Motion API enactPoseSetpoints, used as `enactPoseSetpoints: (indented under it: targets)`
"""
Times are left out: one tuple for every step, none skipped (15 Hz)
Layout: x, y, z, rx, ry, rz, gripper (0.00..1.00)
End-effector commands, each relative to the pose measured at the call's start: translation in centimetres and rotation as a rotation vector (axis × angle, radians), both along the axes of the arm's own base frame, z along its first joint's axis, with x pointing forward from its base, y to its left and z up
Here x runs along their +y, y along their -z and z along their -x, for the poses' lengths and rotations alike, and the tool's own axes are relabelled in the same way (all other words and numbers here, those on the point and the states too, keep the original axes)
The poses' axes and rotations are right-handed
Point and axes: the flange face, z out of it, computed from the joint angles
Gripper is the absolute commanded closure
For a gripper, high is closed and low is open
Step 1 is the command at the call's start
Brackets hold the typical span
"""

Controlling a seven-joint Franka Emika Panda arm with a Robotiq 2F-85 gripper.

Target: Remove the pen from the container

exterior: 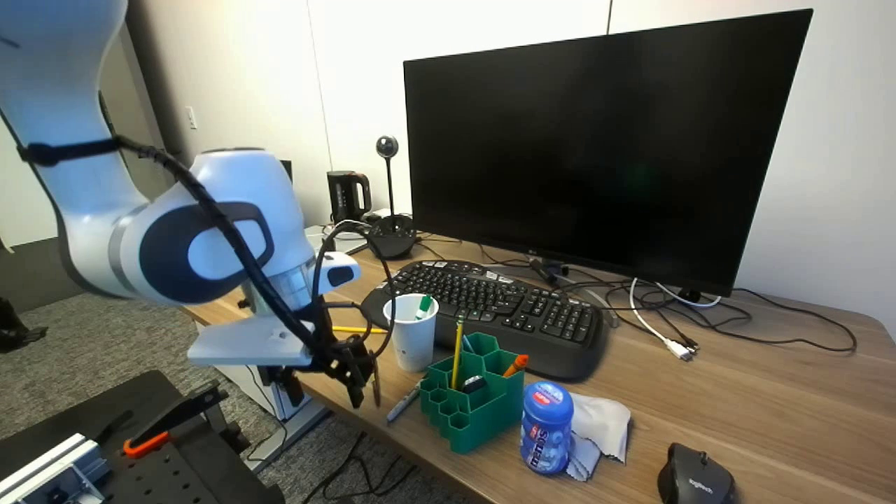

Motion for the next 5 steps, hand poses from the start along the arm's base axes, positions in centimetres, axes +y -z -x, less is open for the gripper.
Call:
enactPoseSetpoints:
  targets:
    - [-1.8,-7.5,-0.7,0.064,0.152,-0.065,0.0]
    - [-2.5,-9.2,-1.1,0.086,0.208,-0.074,0.0]
    - [-1.7,-5.7,-1.4,0.06,0.135,-0.053,0.0]
    - [-2.4,-7.6,-1.7,0.071,0.169,-0.063,0.0]
    - [-2.9,-8.8,-1.7,0.072,0.186,-0.07,0.0]
